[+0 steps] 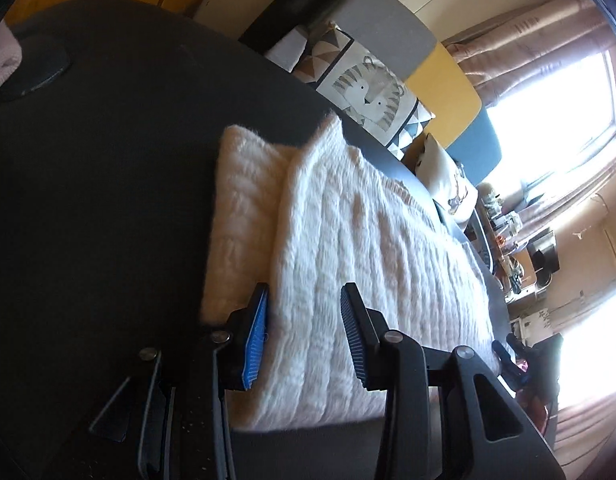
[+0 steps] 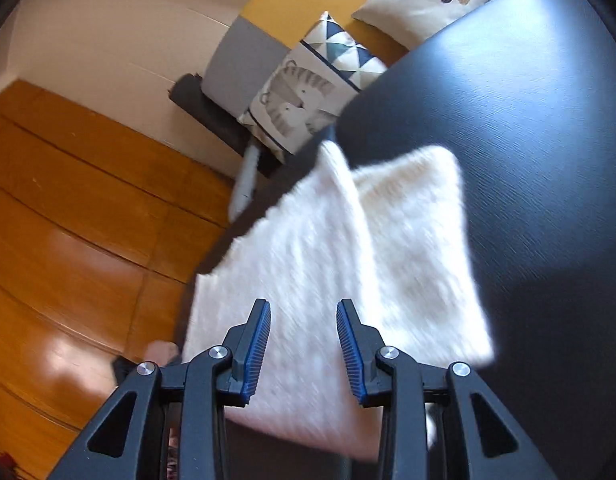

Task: Fold clothes
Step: 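Open the right gripper and release the folded hem, then grasp the folded sweater edge with the left gripper while the right gripper grasps it too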

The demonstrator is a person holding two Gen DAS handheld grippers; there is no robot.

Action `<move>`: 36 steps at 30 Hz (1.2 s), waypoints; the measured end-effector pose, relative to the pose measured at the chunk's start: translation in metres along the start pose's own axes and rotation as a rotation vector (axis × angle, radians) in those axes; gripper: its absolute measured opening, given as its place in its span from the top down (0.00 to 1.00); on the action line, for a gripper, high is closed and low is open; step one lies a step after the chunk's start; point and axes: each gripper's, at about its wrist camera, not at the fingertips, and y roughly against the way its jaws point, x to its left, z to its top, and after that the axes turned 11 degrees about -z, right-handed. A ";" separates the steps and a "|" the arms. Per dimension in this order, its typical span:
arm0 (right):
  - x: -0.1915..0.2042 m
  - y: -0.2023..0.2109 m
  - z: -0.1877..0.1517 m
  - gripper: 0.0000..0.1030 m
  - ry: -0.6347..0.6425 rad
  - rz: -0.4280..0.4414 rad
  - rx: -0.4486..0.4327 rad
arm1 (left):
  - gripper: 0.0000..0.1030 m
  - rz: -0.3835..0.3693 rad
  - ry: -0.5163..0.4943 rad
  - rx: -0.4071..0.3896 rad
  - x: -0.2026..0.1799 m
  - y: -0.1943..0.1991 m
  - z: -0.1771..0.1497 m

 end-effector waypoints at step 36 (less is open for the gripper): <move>-0.006 -0.015 -0.023 0.66 0.167 -0.102 0.029 | 0.59 0.086 -0.050 0.044 -0.017 0.003 -0.028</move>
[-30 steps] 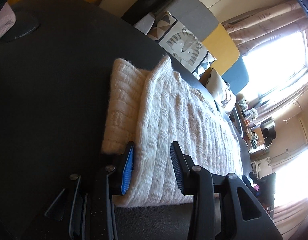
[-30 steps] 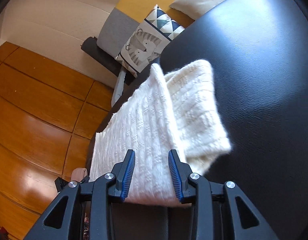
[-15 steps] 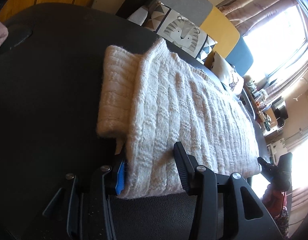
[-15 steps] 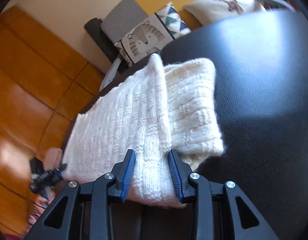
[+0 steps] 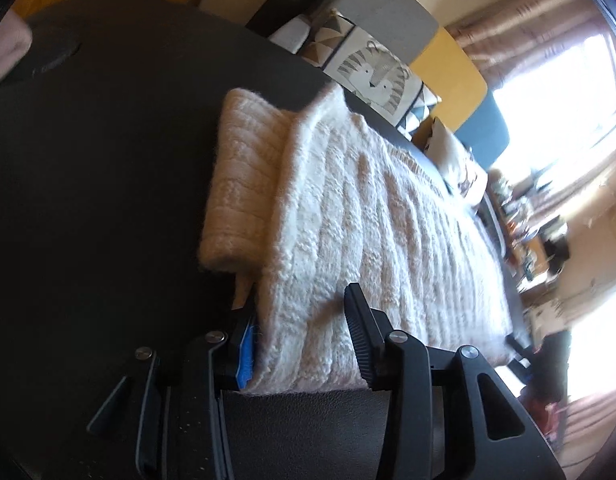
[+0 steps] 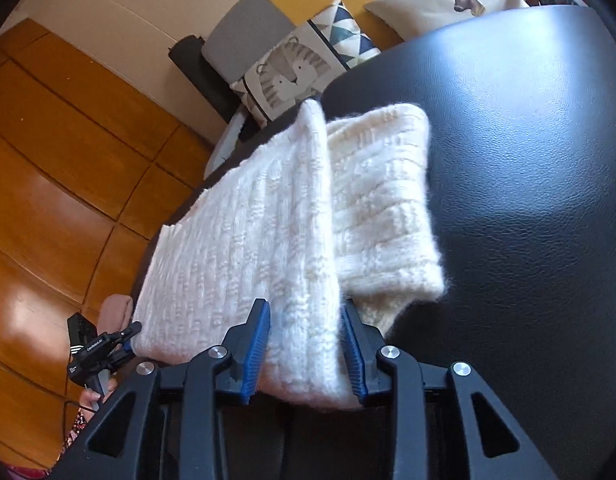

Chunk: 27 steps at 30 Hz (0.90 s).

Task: Fold clothes
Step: 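Grasp the folded sweater edge with the left gripper while the right gripper grasps it too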

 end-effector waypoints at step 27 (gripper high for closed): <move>-0.004 0.021 -0.027 0.92 0.019 0.068 0.057 | 0.91 -0.008 -0.115 0.053 0.001 0.032 -0.038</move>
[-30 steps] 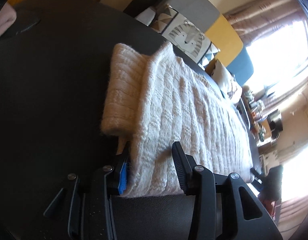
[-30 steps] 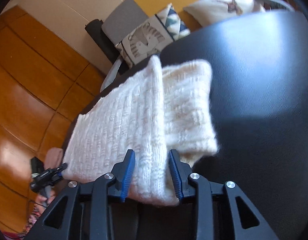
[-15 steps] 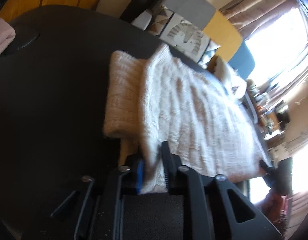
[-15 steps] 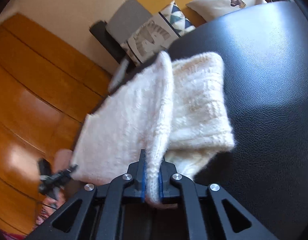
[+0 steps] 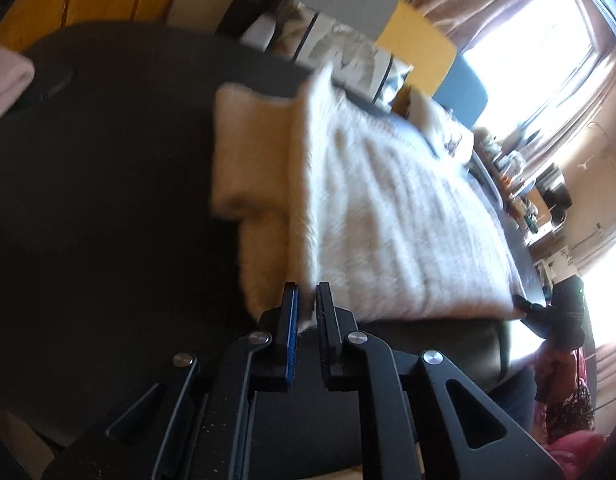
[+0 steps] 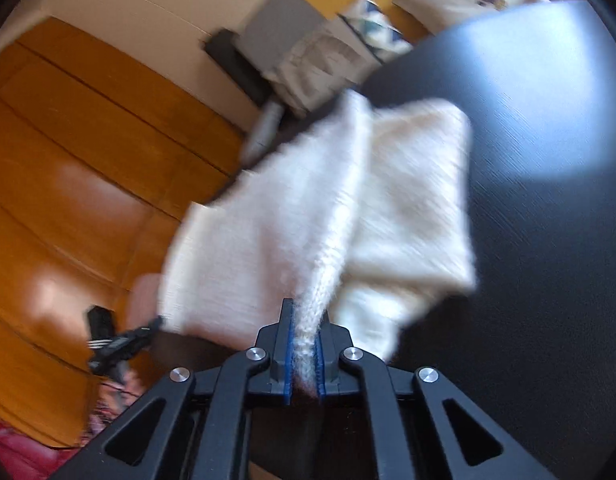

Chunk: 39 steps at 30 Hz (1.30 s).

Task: Fold clothes

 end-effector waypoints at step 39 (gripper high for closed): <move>-0.005 0.045 -0.019 0.79 0.089 -0.242 -0.164 | 0.85 0.097 -0.140 -0.142 -0.033 0.067 -0.007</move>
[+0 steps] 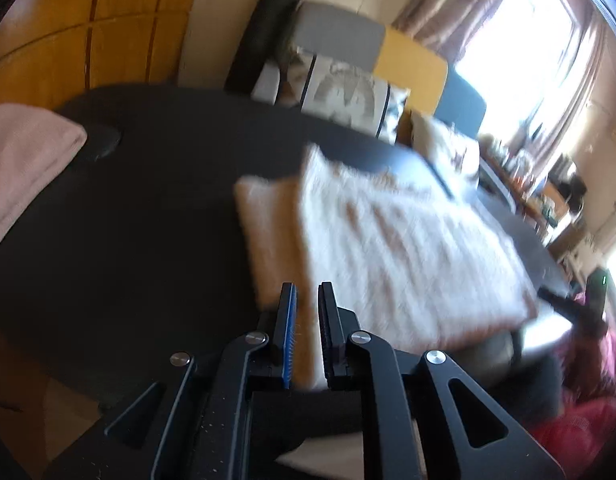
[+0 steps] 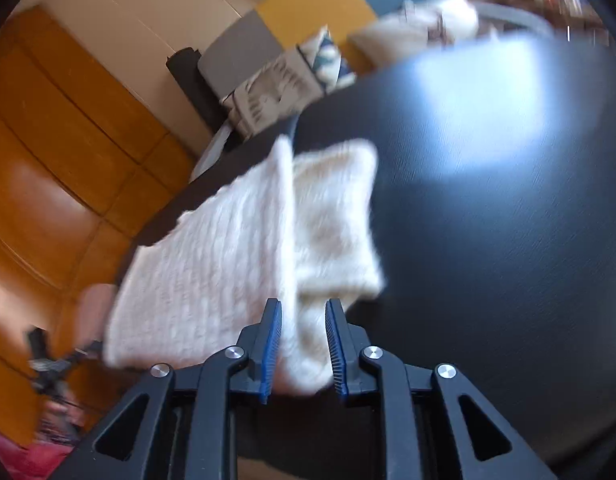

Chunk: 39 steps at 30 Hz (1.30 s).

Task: Fold clothes

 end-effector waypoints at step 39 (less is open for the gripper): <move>0.087 -0.099 0.044 0.79 0.113 -0.106 -0.065 | 0.53 0.071 -0.060 -0.049 -0.022 -0.135 0.028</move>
